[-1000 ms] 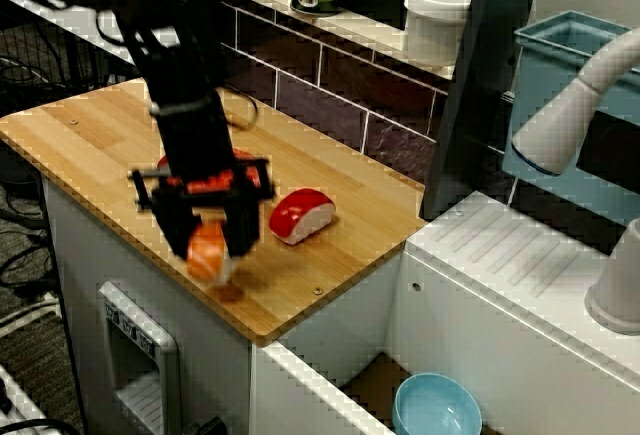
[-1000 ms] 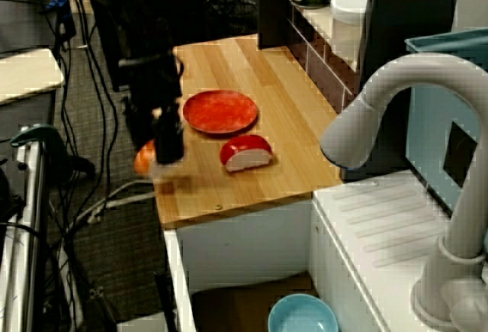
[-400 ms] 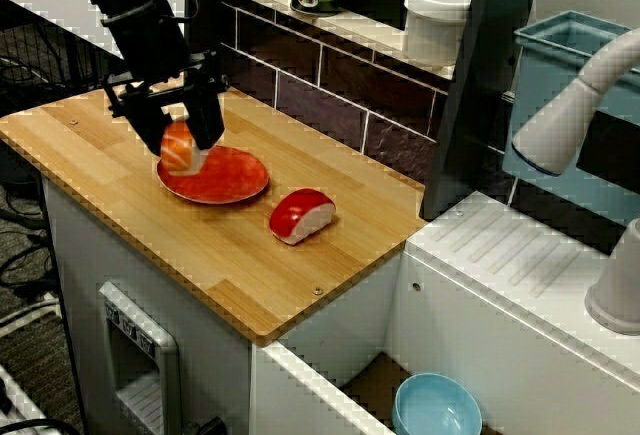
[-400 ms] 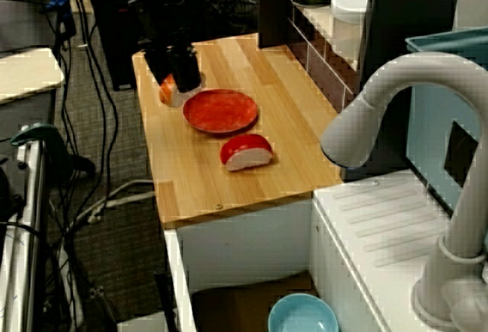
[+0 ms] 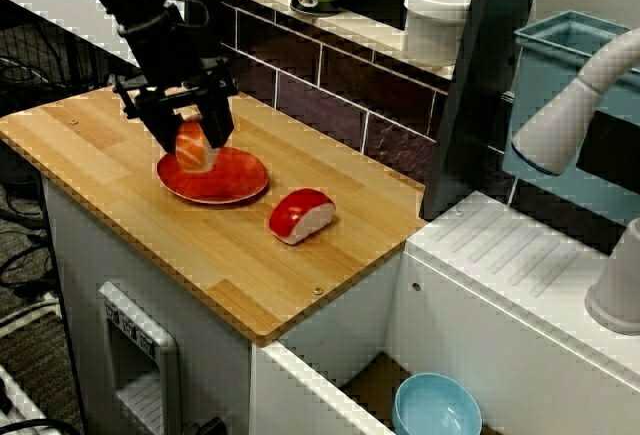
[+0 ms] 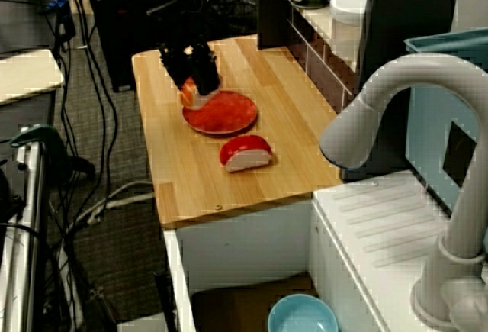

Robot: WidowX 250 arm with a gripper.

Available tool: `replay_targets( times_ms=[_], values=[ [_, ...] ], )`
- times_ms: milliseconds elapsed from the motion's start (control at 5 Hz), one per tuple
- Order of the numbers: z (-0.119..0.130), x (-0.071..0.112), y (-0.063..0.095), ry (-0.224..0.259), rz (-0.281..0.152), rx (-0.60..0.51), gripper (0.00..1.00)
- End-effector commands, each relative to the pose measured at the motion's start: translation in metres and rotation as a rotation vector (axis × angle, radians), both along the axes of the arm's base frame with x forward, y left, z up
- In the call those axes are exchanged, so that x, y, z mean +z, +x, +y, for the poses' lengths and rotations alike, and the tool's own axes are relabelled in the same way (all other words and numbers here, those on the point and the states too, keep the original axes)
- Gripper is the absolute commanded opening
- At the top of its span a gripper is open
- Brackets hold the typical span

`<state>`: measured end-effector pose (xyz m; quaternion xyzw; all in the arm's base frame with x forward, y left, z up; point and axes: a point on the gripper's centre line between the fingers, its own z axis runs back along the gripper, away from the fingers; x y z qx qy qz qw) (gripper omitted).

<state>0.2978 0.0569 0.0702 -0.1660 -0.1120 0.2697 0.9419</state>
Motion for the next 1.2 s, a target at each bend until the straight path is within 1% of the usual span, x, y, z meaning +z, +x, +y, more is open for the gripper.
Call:
replay_targets(
  times_ms=[0, 200, 400, 600, 800, 1000],
  values=[
    [0.003, -0.014, 0.003, 0.1, -0.068, 0.045, 0.0],
    [0.005, -0.02, -0.004, 0.092, -0.035, 0.056, 1.0],
    [0.017, -0.028, -0.023, 0.041, -0.022, 0.056, 1.0],
    [0.019, -0.03, -0.029, 0.025, -0.009, 0.039, 1.0],
    [0.021, -0.028, -0.031, -0.002, 0.005, 0.043, 1.0],
    [0.023, -0.026, -0.031, -0.034, 0.018, 0.07, 1.0]
  ],
)
